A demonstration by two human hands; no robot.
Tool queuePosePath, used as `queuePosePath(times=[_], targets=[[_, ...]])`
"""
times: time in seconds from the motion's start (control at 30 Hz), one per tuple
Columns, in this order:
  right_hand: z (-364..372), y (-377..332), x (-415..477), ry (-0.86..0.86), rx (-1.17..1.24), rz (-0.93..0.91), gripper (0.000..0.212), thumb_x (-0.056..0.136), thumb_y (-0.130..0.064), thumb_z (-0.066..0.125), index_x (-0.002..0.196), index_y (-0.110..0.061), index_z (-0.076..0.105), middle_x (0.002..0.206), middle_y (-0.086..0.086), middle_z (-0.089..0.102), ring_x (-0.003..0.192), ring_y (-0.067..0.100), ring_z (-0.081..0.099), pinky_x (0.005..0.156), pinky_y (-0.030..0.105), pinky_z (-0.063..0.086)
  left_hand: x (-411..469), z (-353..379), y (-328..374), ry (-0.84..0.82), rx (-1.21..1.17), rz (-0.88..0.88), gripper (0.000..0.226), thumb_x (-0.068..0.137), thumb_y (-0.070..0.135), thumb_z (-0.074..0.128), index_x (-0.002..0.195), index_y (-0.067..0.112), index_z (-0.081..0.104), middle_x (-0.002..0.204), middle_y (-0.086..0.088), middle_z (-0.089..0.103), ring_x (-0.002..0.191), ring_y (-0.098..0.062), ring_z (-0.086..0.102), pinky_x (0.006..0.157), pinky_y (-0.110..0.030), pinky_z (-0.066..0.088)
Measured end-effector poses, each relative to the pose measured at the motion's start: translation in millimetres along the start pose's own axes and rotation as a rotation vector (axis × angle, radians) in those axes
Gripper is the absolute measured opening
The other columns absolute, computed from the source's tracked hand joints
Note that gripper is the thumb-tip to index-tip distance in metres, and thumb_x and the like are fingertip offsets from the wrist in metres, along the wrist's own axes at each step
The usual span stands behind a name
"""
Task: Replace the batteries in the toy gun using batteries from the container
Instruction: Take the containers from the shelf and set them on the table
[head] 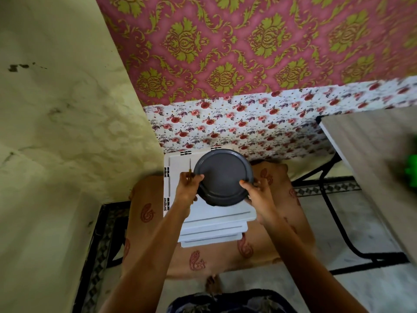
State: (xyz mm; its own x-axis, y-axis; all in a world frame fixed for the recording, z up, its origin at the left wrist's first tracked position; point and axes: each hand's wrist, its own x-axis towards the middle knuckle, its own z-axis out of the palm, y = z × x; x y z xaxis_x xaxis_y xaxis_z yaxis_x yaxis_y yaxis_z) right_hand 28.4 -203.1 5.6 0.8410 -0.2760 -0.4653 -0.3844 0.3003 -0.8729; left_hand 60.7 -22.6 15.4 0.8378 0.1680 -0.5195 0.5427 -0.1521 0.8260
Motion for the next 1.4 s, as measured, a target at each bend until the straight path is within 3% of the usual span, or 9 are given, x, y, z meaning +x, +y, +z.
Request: queuePosePath(times=[0.17,0.3,0.4,0.6,0.87,1.03,1.17,1.3,1.4], targets=[[-38.5,-15.9,-13.4,0.028,0.089,-0.024,0.044,0.082,-0.013,0.066,0.120,-0.019,0.046,0.105,-0.001,0.057,0.086,0.008,0.057,0.074,0.027,0.050,-26.9,35.0,10.6,-0.018,-0.022,0.075,0.030,0.091,0.039,0.055,0.107,0.017,0.043,0.090,-0.008,0.051,0.064,-0.014,0.043,0.051,-0.023,0.038],[-93.0,-31.4,-35.7,0.070,0.133,-0.088,0.047,0.080,-0.019,0.068,0.123,-0.024,0.049,0.117,-0.002,0.059,0.104,0.017,0.059,0.091,0.040,0.050,-59.7,82.2,18.1,-0.049,-0.009,0.138,0.033,0.089,0.039,0.058,0.108,0.015,0.046,0.090,-0.010,0.054,0.064,-0.015,0.044,0.052,-0.024,0.039],[-140.7,-38.8,-53.5,0.089,0.111,-0.123,0.038,0.078,-0.026,0.070,0.112,-0.025,0.051,0.113,0.000,0.062,0.104,0.018,0.060,0.088,0.039,0.053,-88.8,121.7,21.1,-0.065,0.000,0.185,0.034,0.088,0.040,0.059,0.108,0.015,0.046,0.094,-0.013,0.057,0.066,-0.017,0.047,0.052,-0.025,0.041],[-255.2,-60.4,-94.3,0.130,0.130,-0.184,0.020,0.085,-0.008,0.062,0.098,-0.015,0.048,0.093,0.003,0.059,0.082,0.013,0.060,0.069,0.026,0.050,-165.0,218.9,9.8,-0.097,-0.154,0.225,0.038,0.084,0.030,0.068,0.117,0.015,0.055,0.115,-0.005,0.062,0.107,-0.025,0.058,0.093,-0.039,0.049],[-391.8,-74.9,-130.6,0.179,0.191,-0.183,0.024,0.087,-0.011,0.059,0.105,-0.012,0.043,0.089,0.002,0.059,0.078,0.009,0.058,0.070,0.025,0.048,-238.8,335.0,2.2,-0.142,-0.068,0.225,0.026,0.081,0.036,0.068,0.080,0.022,0.047,0.086,-0.006,0.054,0.055,-0.016,0.046,0.045,-0.027,0.039],[-446.5,-81.9,-129.0,0.223,0.234,-0.219,0.025,0.089,-0.009,0.056,0.111,-0.014,0.045,0.088,-0.008,0.058,0.079,0.004,0.056,0.069,0.021,0.047,-255.2,391.5,5.9,-0.191,0.030,0.231,0.025,0.082,0.038,0.067,0.092,0.021,0.050,0.095,-0.003,0.056,0.086,-0.024,0.056,0.086,-0.048,0.050],[-475.2,-88.2,-114.0,0.300,0.227,-0.219,0.026,0.089,-0.012,0.057,0.113,-0.017,0.047,0.089,-0.009,0.057,0.080,0.004,0.057,0.068,0.022,0.048,-253.1,429.1,12.8,-0.239,0.045,0.261,0.024,0.085,0.032,0.066,0.097,0.017,0.051,0.092,0.000,0.056,0.075,-0.011,0.054,0.059,-0.023,0.044],[-494.8,-96.5,-87.9,0.351,0.231,-0.192,0.023,0.089,-0.016,0.058,0.108,-0.018,0.046,0.095,-0.002,0.055,0.089,0.014,0.056,0.080,0.031,0.046,-236.4,463.4,20.5,-0.242,0.062,0.258,0.031,0.084,0.031,0.067,0.104,0.012,0.054,0.101,-0.005,0.059,0.082,-0.015,0.056,0.069,-0.026,0.051],[-504.7,-106.9,-67.2,0.360,0.213,-0.177,0.025,0.088,-0.020,0.059,0.110,-0.017,0.045,0.100,0.001,0.055,0.094,0.017,0.056,0.080,0.032,0.046,-224.7,482.2,30.4,-0.278,0.032,0.241,0.030,0.086,0.030,0.065,0.103,0.009,0.052,0.093,-0.006,0.055,0.068,-0.013,0.051,0.051,-0.023,0.043]])
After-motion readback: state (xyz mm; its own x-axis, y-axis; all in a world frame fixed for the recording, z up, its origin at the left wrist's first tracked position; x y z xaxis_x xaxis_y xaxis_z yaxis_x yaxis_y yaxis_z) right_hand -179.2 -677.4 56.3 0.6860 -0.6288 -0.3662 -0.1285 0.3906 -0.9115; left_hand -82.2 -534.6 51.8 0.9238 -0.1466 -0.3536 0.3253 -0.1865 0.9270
